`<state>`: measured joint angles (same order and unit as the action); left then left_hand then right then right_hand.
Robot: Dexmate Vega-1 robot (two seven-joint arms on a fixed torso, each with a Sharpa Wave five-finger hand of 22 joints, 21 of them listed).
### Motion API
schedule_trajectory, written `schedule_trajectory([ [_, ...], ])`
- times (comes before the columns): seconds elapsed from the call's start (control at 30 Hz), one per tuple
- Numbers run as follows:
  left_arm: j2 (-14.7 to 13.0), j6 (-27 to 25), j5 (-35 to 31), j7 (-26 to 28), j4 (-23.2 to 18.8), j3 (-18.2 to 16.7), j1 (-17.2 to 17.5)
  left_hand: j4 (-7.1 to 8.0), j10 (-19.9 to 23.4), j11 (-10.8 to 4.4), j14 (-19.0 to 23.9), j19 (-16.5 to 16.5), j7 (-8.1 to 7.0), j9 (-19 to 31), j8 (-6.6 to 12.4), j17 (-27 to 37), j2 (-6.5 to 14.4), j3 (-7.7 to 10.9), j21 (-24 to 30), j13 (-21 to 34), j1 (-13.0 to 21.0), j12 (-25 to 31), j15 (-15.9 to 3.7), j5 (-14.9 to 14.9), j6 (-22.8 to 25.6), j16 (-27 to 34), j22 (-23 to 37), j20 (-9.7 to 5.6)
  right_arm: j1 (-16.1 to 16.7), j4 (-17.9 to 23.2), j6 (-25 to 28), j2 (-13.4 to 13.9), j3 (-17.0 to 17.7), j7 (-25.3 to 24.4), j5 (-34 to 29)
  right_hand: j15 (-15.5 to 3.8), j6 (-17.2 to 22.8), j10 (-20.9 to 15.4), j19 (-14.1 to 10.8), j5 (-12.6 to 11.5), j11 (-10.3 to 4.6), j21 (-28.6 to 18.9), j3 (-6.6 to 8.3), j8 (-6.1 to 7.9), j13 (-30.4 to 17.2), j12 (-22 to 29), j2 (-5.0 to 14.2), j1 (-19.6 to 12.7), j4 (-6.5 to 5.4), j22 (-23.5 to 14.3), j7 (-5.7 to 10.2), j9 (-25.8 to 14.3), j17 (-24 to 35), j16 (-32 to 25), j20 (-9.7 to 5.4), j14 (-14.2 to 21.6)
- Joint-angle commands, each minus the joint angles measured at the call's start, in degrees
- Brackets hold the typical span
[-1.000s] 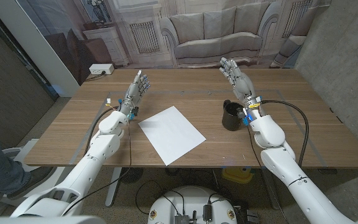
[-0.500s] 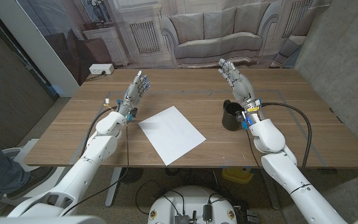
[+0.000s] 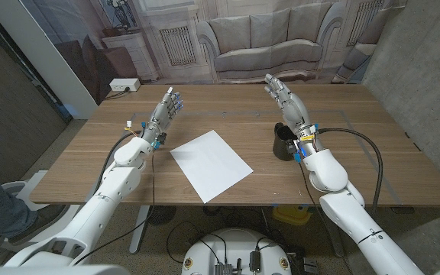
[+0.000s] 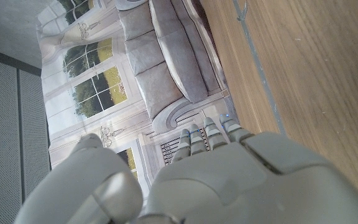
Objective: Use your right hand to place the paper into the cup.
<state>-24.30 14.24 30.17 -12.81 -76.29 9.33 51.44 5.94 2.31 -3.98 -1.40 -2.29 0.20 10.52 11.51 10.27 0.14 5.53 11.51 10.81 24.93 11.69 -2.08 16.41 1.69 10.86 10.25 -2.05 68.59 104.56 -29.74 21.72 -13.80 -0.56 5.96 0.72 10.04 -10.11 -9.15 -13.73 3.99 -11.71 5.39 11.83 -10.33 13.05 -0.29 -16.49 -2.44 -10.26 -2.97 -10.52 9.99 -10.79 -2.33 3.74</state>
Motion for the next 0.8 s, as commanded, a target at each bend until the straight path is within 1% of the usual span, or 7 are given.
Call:
schedule_trajectory([
  [0.03, -0.52, 0.52, 0.47, -0.85, 0.74, 0.07, -0.2, -0.1, 0.2, 0.03, 0.31, -0.03, 0.03, 0.34, 0.28, 0.25, 0.31, -0.21, 0.35, 0.05, 0.39, 0.19, -0.23, -0.12, 0.47, -0.02, 0.22, -4.4, 0.84, 1.07, 0.06, 0.08, -1.32, -2.71, -3.46, 0.2, 0.42, -0.25, -0.46, 0.05, -0.06, 0.04, 0.24, -0.29, -0.22, 0.04, 0.25, -0.08, 0.41, -0.13, 0.01, -0.22, 0.26, 0.15, -2.09, 0.34],
  [0.3, -0.33, 0.67, 0.71, -2.0, 2.16, -0.06, -0.8, -0.12, 0.19, 0.13, 0.09, -0.13, 0.08, 0.34, 0.28, 0.25, 0.37, -0.28, 0.3, 0.06, 0.45, 0.17, -0.19, -0.16, 0.56, -0.11, 0.22, -4.36, 1.27, 1.68, 0.26, 0.22, -2.09, -4.55, -5.84, 0.29, 0.48, -0.28, -0.44, 0.07, -0.17, 0.08, 0.29, -0.31, -0.22, -0.02, 0.41, -0.25, 0.52, -0.13, 0.02, -0.23, 0.25, 0.16, -2.05, 0.4],
  [0.7, -0.11, 1.13, 0.61, -2.48, 3.0, -0.7, -0.89, -0.14, 0.11, 0.21, -0.2, -0.28, -0.01, 0.34, 0.16, 0.26, 0.46, -0.4, 0.24, 0.06, 0.5, 0.1, -0.07, -0.22, 0.39, -0.19, 0.23, -4.32, 0.91, 1.8, 0.74, 0.29, -3.28, -5.66, -7.32, 0.36, 0.61, -0.41, -0.46, 0.11, -0.08, 0.12, 0.35, -0.31, -0.23, -0.05, 0.57, -0.52, 0.69, -0.13, 0.15, -0.24, 0.24, 0.17, -2.04, 0.49],
  [0.8, -0.05, 1.22, 0.6, -2.62, 3.06, -0.79, -0.9, -0.15, 0.12, 0.28, -0.22, -0.28, 0.0, 0.34, 0.15, 0.26, 0.48, -0.42, 0.24, 0.06, 0.52, 0.1, -0.08, -0.23, 0.39, -0.2, 0.23, -4.3, 0.73, 1.85, 1.0, 0.38, -3.57, -5.77, -7.74, 0.35, 0.64, -0.39, -0.44, 0.11, -0.26, 0.13, 0.38, -0.32, -0.23, -0.08, 0.62, -0.61, 0.75, -0.13, 0.17, -0.24, 0.24, 0.17, -2.06, 0.51],
])
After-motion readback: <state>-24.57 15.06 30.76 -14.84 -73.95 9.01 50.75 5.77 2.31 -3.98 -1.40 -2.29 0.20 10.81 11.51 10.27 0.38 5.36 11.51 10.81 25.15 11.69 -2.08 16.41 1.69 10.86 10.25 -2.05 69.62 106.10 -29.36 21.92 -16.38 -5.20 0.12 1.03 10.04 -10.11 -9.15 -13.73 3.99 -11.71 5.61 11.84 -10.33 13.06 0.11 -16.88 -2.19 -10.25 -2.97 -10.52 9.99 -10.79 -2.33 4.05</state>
